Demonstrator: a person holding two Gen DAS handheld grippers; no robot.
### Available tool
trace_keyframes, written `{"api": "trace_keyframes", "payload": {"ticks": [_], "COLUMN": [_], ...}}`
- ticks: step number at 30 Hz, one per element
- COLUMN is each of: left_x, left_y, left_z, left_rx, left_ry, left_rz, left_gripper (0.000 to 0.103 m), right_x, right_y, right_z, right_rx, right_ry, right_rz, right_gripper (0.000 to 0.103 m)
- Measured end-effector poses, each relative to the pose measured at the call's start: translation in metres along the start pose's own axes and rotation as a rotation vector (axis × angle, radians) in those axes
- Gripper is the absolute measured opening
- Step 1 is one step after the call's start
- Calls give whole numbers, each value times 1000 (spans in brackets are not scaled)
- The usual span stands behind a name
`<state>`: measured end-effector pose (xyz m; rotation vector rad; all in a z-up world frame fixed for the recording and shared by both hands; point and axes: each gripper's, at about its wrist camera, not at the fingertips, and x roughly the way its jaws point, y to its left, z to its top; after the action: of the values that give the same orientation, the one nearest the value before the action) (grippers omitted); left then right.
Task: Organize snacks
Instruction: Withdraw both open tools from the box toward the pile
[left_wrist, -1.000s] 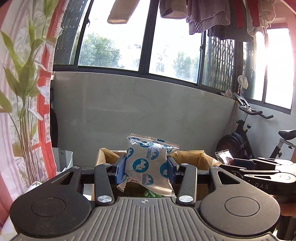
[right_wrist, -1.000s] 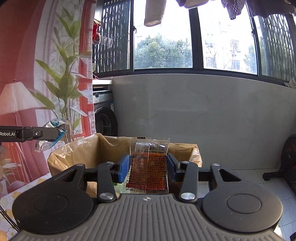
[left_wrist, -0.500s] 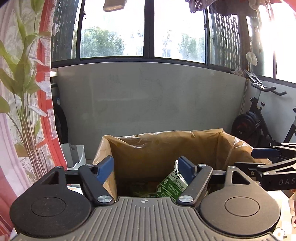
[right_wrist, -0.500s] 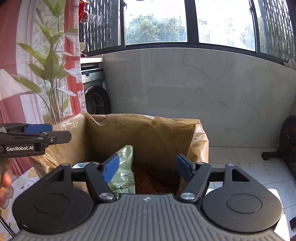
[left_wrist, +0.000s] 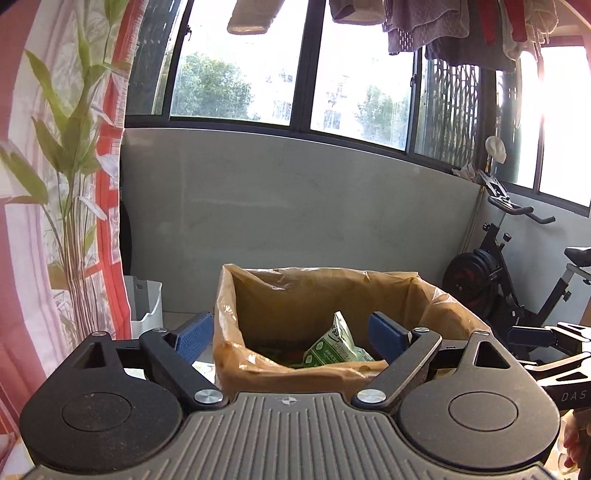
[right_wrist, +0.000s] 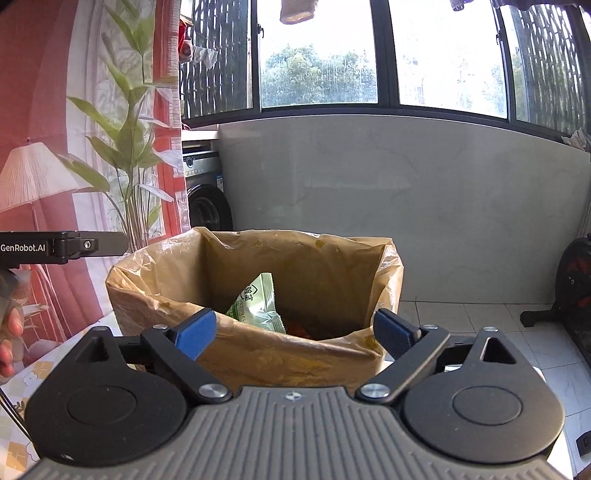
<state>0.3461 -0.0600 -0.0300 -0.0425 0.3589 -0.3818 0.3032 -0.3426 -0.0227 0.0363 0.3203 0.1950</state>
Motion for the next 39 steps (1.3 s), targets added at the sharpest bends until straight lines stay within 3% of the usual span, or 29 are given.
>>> {"api": "trace_keyframes", "payload": {"ticks": [8,14,32,39], "left_x": [-38,-55,-69,-69], "left_y": [11,14,33,30], "left_z": [-30,-49,-92,-116], "left_rx": [-13,-11,-87,-72], "left_ry": [-10,28,139,199], "left_rz": [15,31,144,165], "left_gripper": [92,92,92,91], "right_x": [-18,-24,-26,-25], "right_y": [14,17,11,2], "right_z": [-28,-52,-110,-135], "right_rx": [18,25,42,65], "right_ry": [2,21,93,153], "right_rz": [2,-4,-48,-64], "right_gripper": [96,99,101,101]}}
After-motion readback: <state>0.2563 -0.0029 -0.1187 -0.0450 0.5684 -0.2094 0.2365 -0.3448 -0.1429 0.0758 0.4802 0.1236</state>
